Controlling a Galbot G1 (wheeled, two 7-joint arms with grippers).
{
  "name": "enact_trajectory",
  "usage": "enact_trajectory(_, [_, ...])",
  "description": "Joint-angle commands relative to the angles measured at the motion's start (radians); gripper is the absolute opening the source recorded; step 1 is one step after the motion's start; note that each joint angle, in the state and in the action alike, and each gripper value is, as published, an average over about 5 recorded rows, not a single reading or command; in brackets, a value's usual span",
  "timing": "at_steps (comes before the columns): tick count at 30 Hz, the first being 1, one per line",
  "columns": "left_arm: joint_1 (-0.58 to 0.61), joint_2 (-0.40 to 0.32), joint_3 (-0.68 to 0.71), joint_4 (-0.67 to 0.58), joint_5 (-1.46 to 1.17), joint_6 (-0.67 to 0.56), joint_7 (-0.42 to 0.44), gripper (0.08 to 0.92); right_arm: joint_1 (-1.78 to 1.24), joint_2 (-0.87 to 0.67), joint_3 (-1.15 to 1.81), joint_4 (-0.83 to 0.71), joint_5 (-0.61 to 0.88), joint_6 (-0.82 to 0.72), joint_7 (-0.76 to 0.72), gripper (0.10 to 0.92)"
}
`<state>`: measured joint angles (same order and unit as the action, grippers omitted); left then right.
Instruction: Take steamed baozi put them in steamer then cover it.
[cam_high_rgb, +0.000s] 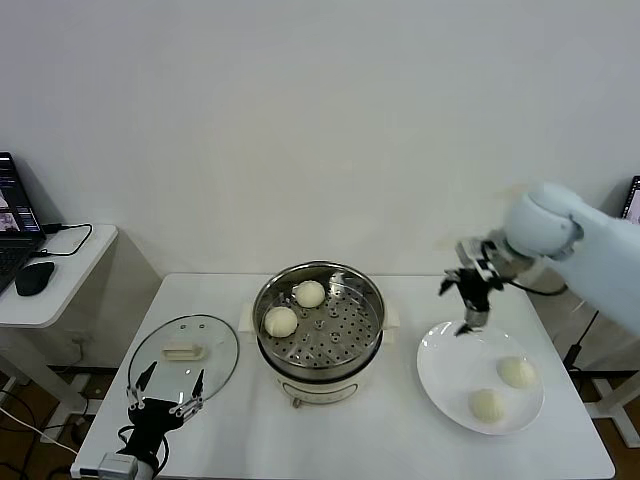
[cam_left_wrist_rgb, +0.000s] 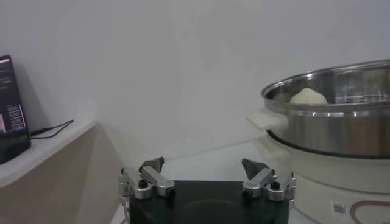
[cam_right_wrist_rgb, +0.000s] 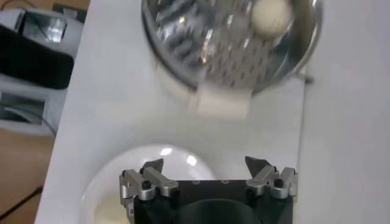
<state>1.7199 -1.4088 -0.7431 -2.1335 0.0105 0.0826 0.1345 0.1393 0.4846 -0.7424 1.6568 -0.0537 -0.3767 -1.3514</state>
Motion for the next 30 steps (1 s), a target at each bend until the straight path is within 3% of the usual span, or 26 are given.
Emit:
enact_trajectory(1, [0.009,0.000,0.001,-0.002,0.012,-0.001,0.000,0.823,-0.332,-0.100,0.171,0.027,-0.175,0.071,-0.008,0.823])
enact_trajectory(9, [0.019,0.001,0.000,-0.008,0.024,0.000,0.001,0.823,-0.485,-0.048,0.258,-0.035,-0.247,0.072,0.011,0.823])
enact_trajectory(30, [-0.004,-0.005,0.010,0.038,0.035,0.001,0.004,0.823,-0.536,0.003,0.260,-0.090,-0.272,0.060,0.033,0.823])
